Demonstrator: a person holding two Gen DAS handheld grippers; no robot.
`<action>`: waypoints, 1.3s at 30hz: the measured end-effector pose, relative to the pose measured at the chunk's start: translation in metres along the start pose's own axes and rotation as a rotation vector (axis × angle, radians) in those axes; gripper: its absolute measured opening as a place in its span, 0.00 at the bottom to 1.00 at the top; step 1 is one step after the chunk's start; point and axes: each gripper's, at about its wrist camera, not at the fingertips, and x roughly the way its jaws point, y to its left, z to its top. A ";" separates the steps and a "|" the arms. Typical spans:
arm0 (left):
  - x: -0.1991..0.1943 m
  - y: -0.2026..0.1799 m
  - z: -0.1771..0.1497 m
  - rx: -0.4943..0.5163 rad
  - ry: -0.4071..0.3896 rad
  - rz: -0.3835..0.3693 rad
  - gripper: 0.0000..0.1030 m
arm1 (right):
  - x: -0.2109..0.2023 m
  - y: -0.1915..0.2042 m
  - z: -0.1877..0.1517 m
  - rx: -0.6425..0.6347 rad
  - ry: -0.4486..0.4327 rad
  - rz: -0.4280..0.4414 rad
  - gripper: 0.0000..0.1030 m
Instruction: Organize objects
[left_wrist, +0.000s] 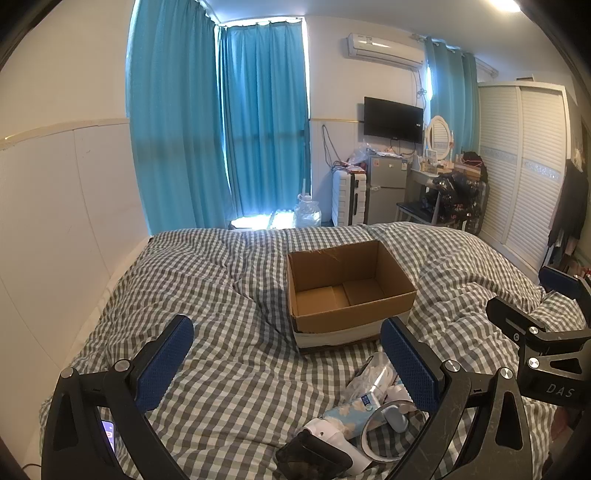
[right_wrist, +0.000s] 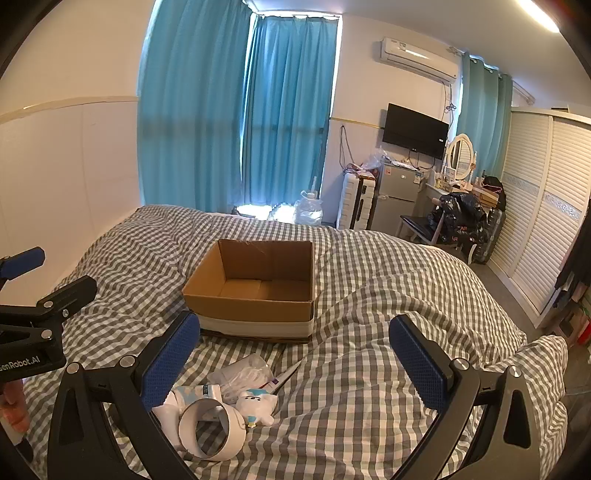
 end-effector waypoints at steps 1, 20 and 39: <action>-0.001 -0.001 0.000 0.001 0.000 0.000 1.00 | 0.000 0.000 0.000 0.000 0.001 0.001 1.00; -0.005 0.002 -0.001 -0.002 0.002 -0.001 1.00 | -0.009 0.007 0.003 -0.010 -0.005 0.023 1.00; -0.033 0.009 0.008 -0.001 -0.025 -0.006 1.00 | -0.045 0.020 0.013 -0.039 -0.047 0.058 1.00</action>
